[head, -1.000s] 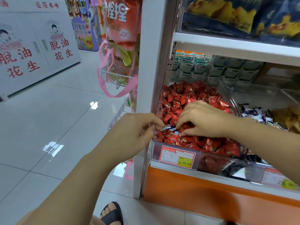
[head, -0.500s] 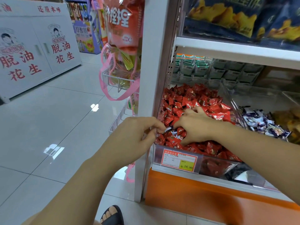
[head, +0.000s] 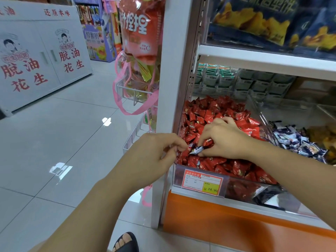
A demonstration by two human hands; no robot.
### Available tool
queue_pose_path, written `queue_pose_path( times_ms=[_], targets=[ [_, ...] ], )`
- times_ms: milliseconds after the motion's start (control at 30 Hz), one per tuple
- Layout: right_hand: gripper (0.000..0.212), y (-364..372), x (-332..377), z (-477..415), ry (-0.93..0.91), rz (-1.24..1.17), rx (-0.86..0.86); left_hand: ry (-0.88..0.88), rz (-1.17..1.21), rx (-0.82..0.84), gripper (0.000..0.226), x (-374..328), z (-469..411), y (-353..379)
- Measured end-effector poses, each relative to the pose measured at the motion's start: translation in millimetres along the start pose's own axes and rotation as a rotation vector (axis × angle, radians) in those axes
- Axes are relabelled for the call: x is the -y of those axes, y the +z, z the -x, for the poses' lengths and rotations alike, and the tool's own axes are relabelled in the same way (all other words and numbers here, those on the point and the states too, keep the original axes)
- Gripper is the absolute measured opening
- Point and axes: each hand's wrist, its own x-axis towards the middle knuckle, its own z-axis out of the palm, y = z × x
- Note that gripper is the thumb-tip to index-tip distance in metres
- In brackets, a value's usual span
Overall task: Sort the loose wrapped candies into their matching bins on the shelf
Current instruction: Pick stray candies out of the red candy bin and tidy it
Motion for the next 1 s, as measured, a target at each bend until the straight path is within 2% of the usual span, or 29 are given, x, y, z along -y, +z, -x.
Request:
queue_pose_path(
  times_ms=[233, 500, 600, 667, 733, 800, 1000],
  targets=[
    [0.036, -11.1, -3.0, 16.4, 0.091, -0.122, -0.168, -0.010, -0.009, 0.006, 0.026, -0.1, -0.9, 0.8],
    [0.022, -13.9, 2.9, 32.2, 0.196, -0.183, -0.285, 0.049, -0.005, -0.038, 0.028, -9.9, -1.7, 0.7],
    [0.031, -12.8, 4.5, 38.2, 0.195, -0.276, -0.354, 0.073, 0.008, -0.081, 0.032, -19.5, -8.7, 6.4],
    [0.039, -12.3, 3.9, 42.6, 0.154, -0.348, -0.377, 0.086, 0.037, -0.108, 0.044, -26.0, -17.6, 15.7],
    [0.047, -13.1, 4.0, 49.4, 0.119, -0.395, -0.371, 0.099, 0.026, -0.069, 0.056, -30.2, -27.8, 28.2],
    [0.049, -17.7, 3.9, 56.8, 0.119, -0.422, -0.345, 0.124, 0.009, 0.004, 0.058, -34.4, -36.9, 40.2],
    [0.021, -26.6, -12.4, 71.9, 0.196, -0.338, -0.345, 0.130, 0.071, -0.025, 0.041, -43.4, -56.5, 55.4]
  ],
)
